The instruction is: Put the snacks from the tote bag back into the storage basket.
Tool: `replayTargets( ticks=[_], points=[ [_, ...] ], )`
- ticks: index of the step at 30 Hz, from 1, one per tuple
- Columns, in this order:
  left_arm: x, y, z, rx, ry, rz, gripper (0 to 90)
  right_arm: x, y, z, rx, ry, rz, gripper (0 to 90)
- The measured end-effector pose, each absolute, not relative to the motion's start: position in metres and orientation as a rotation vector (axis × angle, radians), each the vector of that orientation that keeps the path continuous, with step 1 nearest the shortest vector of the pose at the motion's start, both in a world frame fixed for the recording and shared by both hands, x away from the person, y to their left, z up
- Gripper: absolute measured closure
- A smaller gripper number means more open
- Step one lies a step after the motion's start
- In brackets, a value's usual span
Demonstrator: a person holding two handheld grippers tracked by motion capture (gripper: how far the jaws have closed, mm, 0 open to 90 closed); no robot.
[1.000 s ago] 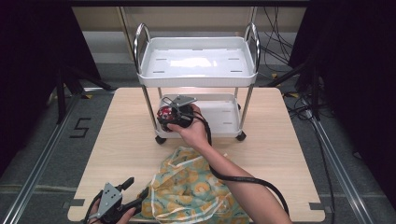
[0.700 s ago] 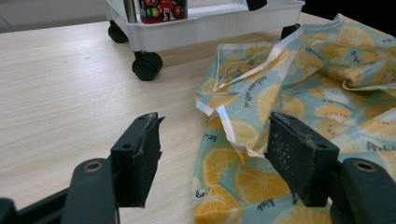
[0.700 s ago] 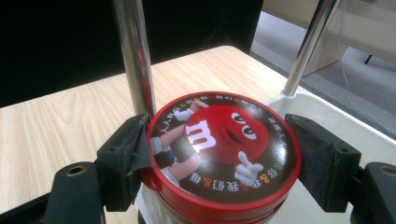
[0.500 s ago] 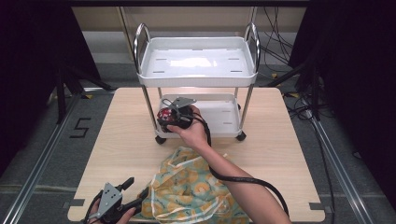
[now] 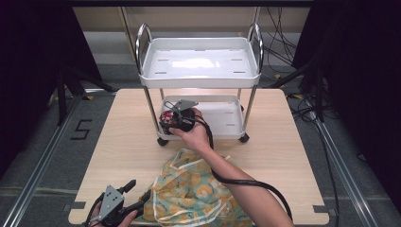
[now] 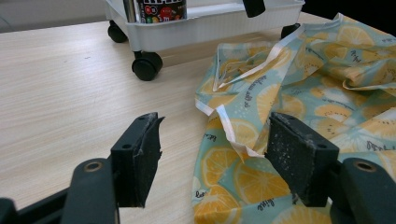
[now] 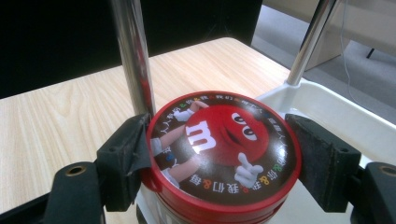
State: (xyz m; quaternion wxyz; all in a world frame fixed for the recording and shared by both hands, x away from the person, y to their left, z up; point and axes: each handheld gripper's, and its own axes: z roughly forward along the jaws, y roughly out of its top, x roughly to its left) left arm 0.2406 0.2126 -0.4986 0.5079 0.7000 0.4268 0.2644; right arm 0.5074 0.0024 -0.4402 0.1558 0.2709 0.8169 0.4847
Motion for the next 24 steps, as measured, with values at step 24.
replayTargets(
  ticks=[24],
  points=[
    [0.24, 0.2125, -0.4979, 1.703, 1.031, 0.64, 34.3, 0.5054, 0.0024, -0.4485, 0.836, 2.367, 1.338, 26.5]
  ],
)
